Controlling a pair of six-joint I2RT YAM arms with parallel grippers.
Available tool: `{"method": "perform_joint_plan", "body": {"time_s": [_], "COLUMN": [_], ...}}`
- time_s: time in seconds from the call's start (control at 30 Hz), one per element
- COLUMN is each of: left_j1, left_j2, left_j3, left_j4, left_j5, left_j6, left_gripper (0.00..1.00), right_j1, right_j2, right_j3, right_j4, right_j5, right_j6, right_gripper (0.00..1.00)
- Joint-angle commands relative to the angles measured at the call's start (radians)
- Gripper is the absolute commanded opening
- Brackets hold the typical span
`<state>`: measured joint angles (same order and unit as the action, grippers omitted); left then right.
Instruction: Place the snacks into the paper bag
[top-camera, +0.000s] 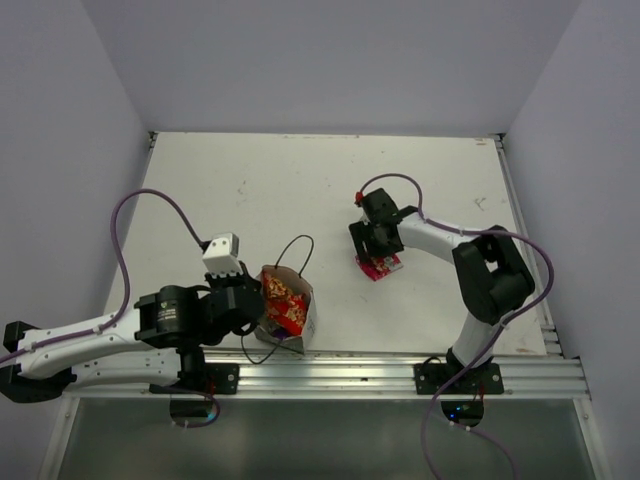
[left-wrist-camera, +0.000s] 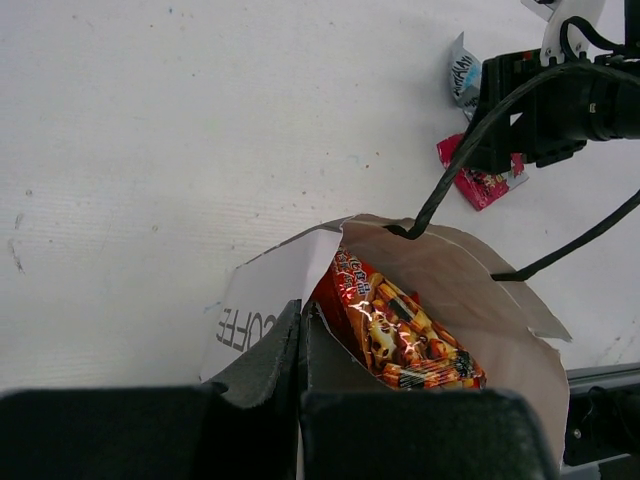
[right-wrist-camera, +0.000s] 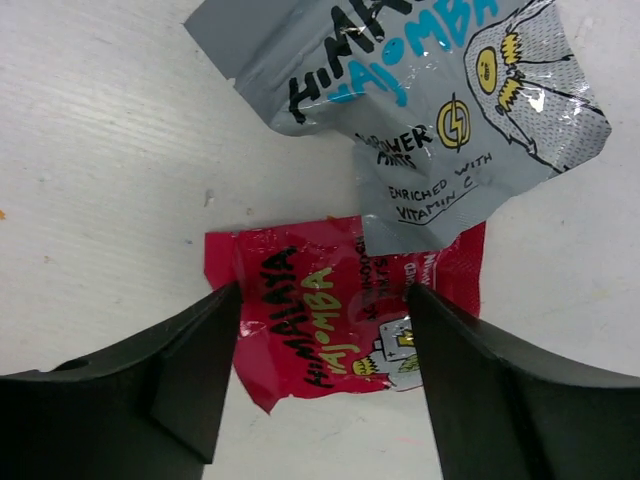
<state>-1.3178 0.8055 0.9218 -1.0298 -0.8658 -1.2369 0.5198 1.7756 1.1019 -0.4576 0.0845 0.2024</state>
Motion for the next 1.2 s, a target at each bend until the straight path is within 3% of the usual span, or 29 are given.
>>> {"method": "perform_joint_plan", "body": {"time_s": [0.0,0.03,0.1,0.17,0.27,0.5,0.63,0.8,1.17], "left_j1": [-0.004,-0.004,-0.004,-0.004,-0.004,-0.004,-0.004,-0.004,-0.004], "left_j2": [-0.017,-0.019,-0.017,-0.014,-0.015,-0.022,-0.022,-0.019,-0.008], "left_j3": [0.031,0.028,0.029,0.029,0.028,0.015,0.014,0.011,0.006], "left_j4": [-0.001,-0.001,0.002,0.004,0.004,0.016,0.020,0.030,0.057], "left_j5": [-0.022,-0.025,-0.025,-0.027,-0.025,-0.029,-0.030,-0.027,-0.019], "left_j6": [-0.026,-0.026,-0.024,-0.022,-0.022,-0.021,-0.018,-0.015,0.004], "left_gripper": [0.00,0.00,0.00,0.00,0.00,0.00,0.00,0.00,0.00], "right_j1": [-0.012,-0.015,-0.017,-0.017,-0.017,-0.001,0.063,0.264,0.574], "right_j2": [0.037,0.045,0.061,0.071,0.032,-0.263,-0.372,-0.357,-0.257], "right_j3": [-0.030,-0.034,-0.040,-0.034,-0.022,0.137,0.382,0.576,0.547], "right_j4": [0.025,0.025,0.027,0.008,-0.019,-0.222,-0.372,-0.431,-0.372], "right_j5": [0.037,0.038,0.026,0.017,0.012,-0.081,-0.297,-0.426,-0.442], "right_j6": [0.003,0.006,0.014,0.014,0.005,-0.012,0.029,0.119,0.198], "right_gripper": [0.68,0.53,0.38,0.15,0.00,0.00,0.00,0.00,0.00]}}
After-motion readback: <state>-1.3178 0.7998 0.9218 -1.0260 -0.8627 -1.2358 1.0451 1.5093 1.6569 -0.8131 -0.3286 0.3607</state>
